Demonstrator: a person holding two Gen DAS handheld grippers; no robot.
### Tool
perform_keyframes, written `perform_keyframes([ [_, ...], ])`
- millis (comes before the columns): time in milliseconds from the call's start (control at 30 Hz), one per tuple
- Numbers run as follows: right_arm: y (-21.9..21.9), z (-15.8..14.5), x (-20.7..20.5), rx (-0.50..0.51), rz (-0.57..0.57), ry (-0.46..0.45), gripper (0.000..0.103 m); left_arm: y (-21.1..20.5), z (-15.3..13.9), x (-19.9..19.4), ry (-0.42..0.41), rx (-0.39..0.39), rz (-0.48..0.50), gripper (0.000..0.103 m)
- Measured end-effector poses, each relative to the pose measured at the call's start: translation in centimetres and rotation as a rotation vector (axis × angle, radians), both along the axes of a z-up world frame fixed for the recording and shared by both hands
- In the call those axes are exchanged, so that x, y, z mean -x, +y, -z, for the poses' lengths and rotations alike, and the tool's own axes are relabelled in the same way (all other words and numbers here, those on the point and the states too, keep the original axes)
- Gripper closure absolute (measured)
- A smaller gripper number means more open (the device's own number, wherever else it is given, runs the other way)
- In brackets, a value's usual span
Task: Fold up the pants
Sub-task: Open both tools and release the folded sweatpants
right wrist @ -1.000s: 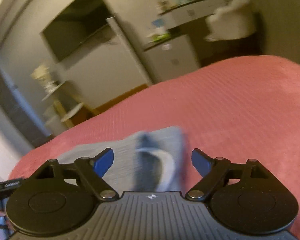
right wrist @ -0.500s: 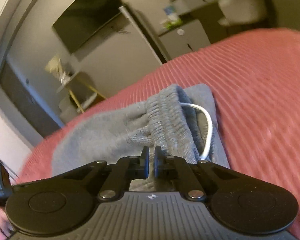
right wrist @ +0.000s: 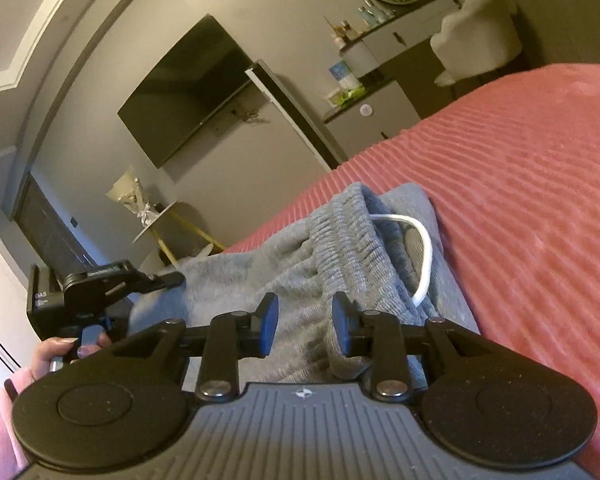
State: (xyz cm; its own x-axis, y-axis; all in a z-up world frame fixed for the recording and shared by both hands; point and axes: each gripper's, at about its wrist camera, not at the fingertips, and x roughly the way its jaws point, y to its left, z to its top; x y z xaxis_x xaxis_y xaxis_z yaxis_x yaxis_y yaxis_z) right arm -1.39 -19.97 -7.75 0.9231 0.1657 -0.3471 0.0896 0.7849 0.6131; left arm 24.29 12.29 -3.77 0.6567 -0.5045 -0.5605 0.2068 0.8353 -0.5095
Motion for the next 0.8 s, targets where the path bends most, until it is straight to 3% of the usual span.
perform_keyframes([
  [67, -0.1, 0.1, -0.1, 0.012, -0.016, -0.015, 0.074, -0.9, 0.5, 0.7, 0.026, -0.150, -0.068, 0.050],
  [100, -0.1, 0.2, -0.1, 0.010, -0.029, -0.021, 0.074, -1.0, 0.3, 1.7, -0.007, -0.181, -0.086, 0.047],
  [167, -0.2, 0.2, -0.3, 0.001, -0.030, -0.022, 0.074, -1.3, -0.9, 3.9, -0.092, -0.292, -0.164, 0.025],
  [233, -0.5, 0.2, -0.3, -0.012, -0.037, -0.024, 0.074, -1.1, -2.5, 6.3, -0.213, -0.394, -0.263, 0.024],
  [267, -0.7, 0.2, -0.4, -0.018, -0.039, -0.026, 0.074, -1.0, -3.2, 7.2, -0.258, -0.384, -0.248, 0.023],
  [300, -0.8, 0.3, -0.4, -0.029, -0.040, -0.028, 0.074, -0.8, -3.9, 8.0, -0.267, -0.327, -0.203, 0.023],
  [367, -0.9, 0.4, -0.4, -0.054, -0.035, -0.030, 0.074, -0.9, -4.0, 9.0, -0.255, -0.204, -0.077, 0.020],
  [433, -1.0, 0.6, -0.5, -0.066, -0.033, -0.030, 0.074, -1.6, -2.7, 9.0, -0.226, -0.155, 0.032, 0.017],
  [567, -1.1, 0.8, -0.4, -0.059, -0.047, -0.033, 0.074, -2.6, 4.3, 5.7, -0.043, -0.247, 0.015, 0.014],
  [600, -1.2, 0.8, -0.4, -0.063, -0.061, -0.039, 0.074, -2.8, 4.7, 6.4, -0.093, -0.271, 0.007, 0.012],
  [633, -1.2, 0.8, -0.5, -0.064, -0.069, -0.040, 0.074, -3.6, 4.1, 7.4, -0.142, -0.343, 0.020, 0.011],
  [700, -1.2, 0.7, -0.5, -0.059, -0.064, -0.035, 0.074, -4.4, 2.4, 9.6, -0.190, -0.452, 0.017, 0.017],
  [767, -1.4, 0.4, -0.3, -0.084, -0.053, -0.025, 0.070, -3.2, 0.8, 12.4, -0.230, -0.422, 0.052, 0.014],
  [800, -1.4, 0.1, -0.1, -0.113, -0.052, -0.021, 0.060, -2.4, 0.2, 13.4, -0.229, -0.386, 0.072, 0.012],
])
